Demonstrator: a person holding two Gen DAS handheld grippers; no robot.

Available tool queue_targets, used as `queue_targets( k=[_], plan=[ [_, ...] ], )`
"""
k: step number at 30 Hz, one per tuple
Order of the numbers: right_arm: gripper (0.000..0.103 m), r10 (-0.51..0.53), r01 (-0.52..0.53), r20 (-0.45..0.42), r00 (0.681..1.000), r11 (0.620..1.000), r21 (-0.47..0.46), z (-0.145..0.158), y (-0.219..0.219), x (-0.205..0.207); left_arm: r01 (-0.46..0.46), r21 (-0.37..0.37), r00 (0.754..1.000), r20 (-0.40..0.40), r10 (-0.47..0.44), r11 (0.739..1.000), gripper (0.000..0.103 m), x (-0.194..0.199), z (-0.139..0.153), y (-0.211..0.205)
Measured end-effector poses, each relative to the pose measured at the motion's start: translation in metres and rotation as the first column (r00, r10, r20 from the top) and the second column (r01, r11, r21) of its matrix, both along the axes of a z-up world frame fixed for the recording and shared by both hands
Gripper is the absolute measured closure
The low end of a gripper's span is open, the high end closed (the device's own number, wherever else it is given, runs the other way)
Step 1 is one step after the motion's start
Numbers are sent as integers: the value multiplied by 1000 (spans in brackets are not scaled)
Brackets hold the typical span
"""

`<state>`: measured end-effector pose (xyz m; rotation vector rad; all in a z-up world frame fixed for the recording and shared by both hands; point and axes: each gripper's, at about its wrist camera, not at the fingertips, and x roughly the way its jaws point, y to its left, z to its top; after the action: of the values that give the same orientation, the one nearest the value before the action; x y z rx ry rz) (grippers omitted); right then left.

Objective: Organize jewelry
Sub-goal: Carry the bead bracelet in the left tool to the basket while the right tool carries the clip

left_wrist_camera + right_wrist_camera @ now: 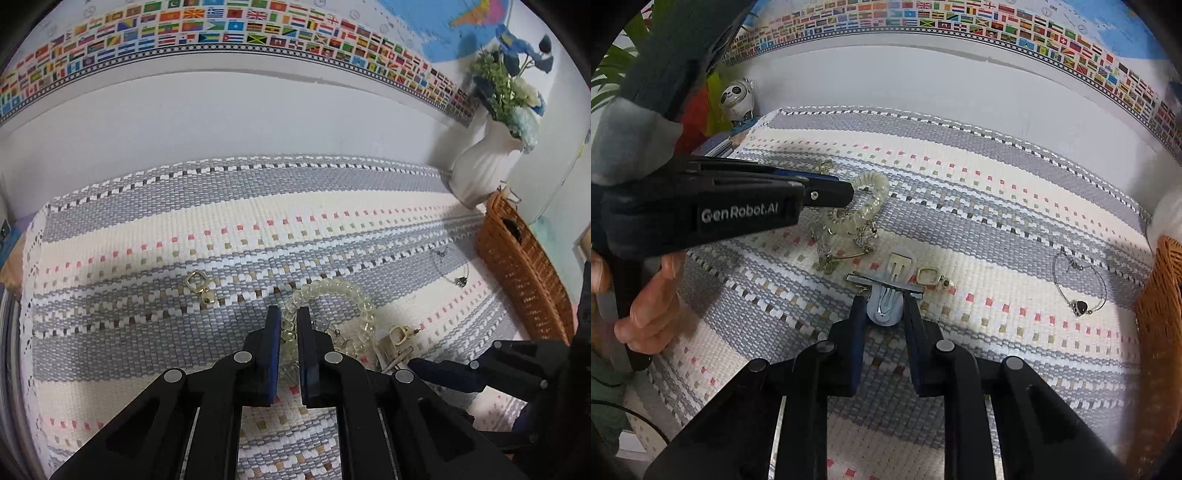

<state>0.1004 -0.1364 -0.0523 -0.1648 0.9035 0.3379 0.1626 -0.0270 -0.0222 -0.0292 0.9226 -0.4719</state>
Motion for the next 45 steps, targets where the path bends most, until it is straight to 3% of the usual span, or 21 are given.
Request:
queue_targets(
  k=[8,20,25,26,29,35,45],
  plan=[
    [82,-6,7,-7,1000,997,78,6,-18,-8,-19,-26,1000,7,19,999,95,-2,5,13],
    [82,-7,-2,52,999,987,164,22,-41,-26,-21,-34,1000,20,22,999,95,-7,10,14],
    [82,-13,-1,91,996,988,153,29,-48,-35,-15,-42,1000,23,16,999,95,-9,13,13],
    [82,-10,-1,62,998,986,165,27,-50,-32,-15,-44,1000,20,16,999,95,-9,13,13],
    [81,11,5,-49,999,945,328,21,-67,-16,-14,-45,1000,19,14,999,95,-9,13,13],
    [81,-45,54,-36,998,949,311,25,-82,-18,5,-41,1000,27,-4,999,95,-12,14,8],
    [81,-139,107,100,985,957,270,79,-120,-73,139,-86,989,70,-133,986,95,-38,38,-24]
  ],
)
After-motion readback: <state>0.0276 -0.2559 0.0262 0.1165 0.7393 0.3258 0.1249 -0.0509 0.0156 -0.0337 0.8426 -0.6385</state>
